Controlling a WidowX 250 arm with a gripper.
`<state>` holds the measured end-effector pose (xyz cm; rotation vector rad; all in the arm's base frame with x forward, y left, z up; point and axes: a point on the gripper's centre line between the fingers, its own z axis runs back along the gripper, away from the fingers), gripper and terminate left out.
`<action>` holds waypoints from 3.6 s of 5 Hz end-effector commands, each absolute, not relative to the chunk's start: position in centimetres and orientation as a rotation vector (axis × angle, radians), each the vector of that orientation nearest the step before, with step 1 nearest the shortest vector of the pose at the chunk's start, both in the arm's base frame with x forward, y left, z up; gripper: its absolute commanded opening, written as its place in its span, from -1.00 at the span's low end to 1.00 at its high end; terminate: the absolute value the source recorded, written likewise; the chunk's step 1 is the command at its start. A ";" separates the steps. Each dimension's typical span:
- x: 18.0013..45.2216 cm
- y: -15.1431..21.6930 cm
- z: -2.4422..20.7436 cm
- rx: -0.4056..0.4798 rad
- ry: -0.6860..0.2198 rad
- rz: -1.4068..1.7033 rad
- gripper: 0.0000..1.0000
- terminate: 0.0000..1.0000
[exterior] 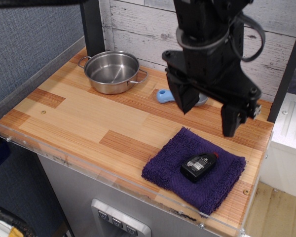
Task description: Place the spatula near the dark purple napkin
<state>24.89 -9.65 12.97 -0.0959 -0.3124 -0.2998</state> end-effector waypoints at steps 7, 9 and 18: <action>33.2 0.4 11.0 0.171 -0.230 -1.132 1.00 -1.00; 36.4 1.5 8.3 0.148 -0.227 -1.096 1.00 -1.00; 39.4 0.9 2.8 0.094 -0.215 -1.155 -1.00 -1.00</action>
